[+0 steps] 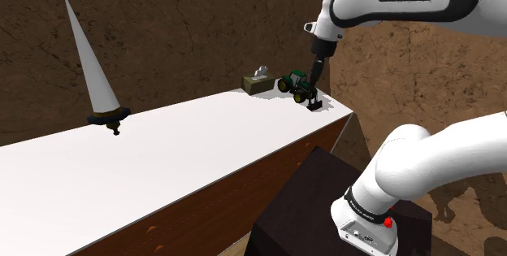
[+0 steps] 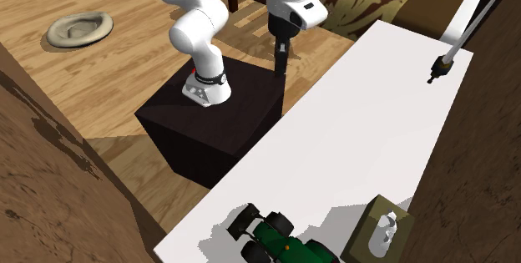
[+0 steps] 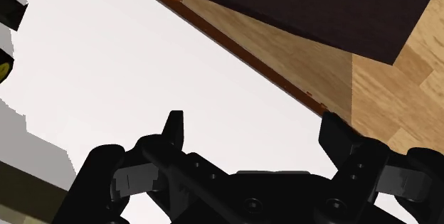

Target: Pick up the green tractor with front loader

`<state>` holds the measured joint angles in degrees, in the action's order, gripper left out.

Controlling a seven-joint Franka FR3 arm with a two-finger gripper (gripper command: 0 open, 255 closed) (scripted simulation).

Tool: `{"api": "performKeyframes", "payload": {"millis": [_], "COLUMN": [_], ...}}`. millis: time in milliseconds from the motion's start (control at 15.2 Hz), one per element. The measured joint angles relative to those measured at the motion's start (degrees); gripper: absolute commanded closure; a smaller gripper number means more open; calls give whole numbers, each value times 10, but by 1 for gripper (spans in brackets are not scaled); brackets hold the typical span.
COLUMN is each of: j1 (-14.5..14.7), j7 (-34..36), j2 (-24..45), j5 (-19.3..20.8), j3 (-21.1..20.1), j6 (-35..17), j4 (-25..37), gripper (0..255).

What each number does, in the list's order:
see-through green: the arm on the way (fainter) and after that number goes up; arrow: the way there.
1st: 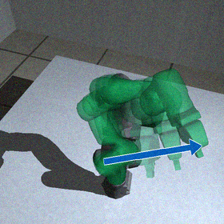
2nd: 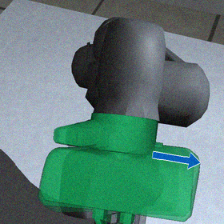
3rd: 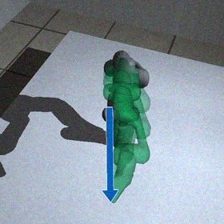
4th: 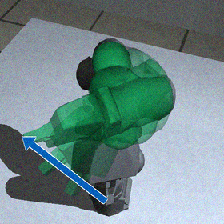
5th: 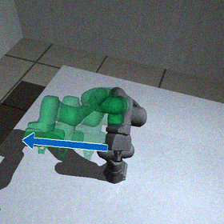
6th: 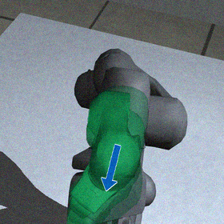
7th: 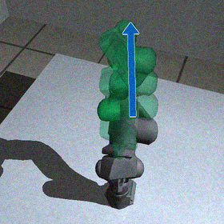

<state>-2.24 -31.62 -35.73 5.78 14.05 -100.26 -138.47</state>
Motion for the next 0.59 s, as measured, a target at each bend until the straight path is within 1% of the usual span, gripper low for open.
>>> {"api": "performKeyframes", "payload": {"millis": [396, 594], "j1": [-1, 3], "j7": [-119, -182], "j2": [91, 145], "j5": [16, 9], "j3": [79, 116], "j6": [-56, -72], "j4": [45, 86], "gripper": [0, 0]}}
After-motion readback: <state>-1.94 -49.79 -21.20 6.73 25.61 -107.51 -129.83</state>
